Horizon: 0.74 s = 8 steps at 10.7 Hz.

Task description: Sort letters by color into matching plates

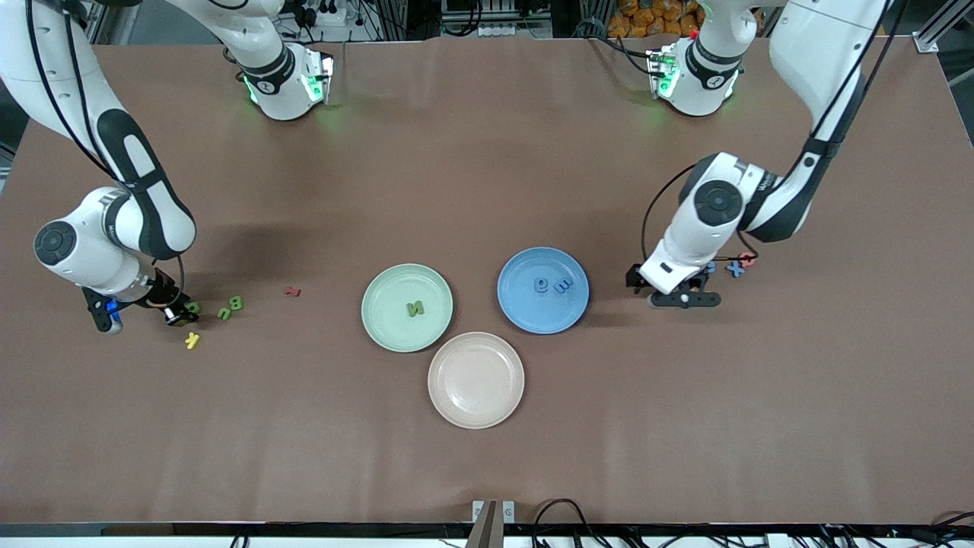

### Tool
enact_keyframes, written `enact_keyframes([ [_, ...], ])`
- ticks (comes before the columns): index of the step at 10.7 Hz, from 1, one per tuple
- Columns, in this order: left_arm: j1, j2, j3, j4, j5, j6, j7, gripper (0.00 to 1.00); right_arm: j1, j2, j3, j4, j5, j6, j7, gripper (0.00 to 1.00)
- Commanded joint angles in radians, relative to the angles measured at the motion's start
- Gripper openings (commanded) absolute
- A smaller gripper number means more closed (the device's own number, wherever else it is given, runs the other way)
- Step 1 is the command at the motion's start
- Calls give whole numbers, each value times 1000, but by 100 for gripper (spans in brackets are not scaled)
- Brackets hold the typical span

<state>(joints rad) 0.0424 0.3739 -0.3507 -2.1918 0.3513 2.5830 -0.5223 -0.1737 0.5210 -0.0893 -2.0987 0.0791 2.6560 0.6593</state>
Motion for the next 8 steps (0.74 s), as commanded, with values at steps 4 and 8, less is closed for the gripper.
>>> enact_keyframes([
  [4,273,-64,-142,-153,23,84,223,100,8,5,11,-23,13,33,11,47],
  [8,356,-46,-142,-210,23,164,366,100,16,10,11,-21,13,41,11,36],
])
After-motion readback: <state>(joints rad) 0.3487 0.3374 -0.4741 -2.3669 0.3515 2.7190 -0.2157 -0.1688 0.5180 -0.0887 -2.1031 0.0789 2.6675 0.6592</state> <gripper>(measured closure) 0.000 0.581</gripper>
